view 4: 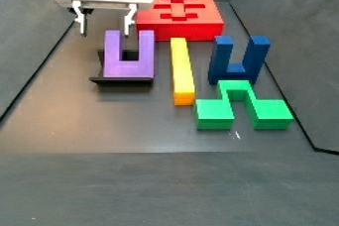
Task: Pick up the purple object. Move up. Place the purple object on the fixture. Regrasp the purple object. Move to above the board. Insert the purple object.
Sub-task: Regrasp the purple object.
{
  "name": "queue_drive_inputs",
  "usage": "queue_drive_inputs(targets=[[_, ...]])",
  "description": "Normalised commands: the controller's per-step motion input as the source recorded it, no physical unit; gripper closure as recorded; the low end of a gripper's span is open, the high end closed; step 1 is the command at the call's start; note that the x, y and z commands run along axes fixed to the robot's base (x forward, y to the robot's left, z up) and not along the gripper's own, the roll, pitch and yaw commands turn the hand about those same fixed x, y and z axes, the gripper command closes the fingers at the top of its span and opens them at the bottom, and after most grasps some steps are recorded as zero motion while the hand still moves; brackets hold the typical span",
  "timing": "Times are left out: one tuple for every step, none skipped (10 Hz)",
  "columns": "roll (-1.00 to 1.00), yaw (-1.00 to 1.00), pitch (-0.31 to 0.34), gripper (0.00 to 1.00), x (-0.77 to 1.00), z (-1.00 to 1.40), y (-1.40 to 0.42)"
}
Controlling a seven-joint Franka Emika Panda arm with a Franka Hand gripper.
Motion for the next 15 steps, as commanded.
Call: queue_drive_inputs(targets=[[0.07,0.00,0.134,0.00,0.00,-0.31,0.00],[0.01,0.00,0.091,0.00,0.00,-0.26,0.00],[0.00,0.00,0.066,0.00,0.00,-0.16,0.00],[0.00,0.00,0.037,0.00,0.00,0.00,0.00],[0.00,0.00,0.051,0.00,0.00,-0.09,0.00],[0.00,0.00,0.046,0.00,0.00,-0.13,0.01],[0.00,0.00,0.049,0.00,0.00,-0.14,0.01],[0.00,0.00,0.049,0.00,0.00,-0.09,0.05],[0.13,0.00,0.137,0.00,0.00,-0.18,0.10],[0.08,0.00,0.134,0.00,0.00,-0.11,0.08],[0.00,0.01,0.091,0.00,0.00,0.00,0.03],[0.00,0.00,0.000,0.00,0.00,0.00,0.00],[0.00,0.00,0.000,1.00,0.00,0.00,0.00],[0.00,0.00,0.000,1.00,0.00,0.00,0.00],[0.00,0.00,0.000,1.00,0.00,0.00,0.00]])
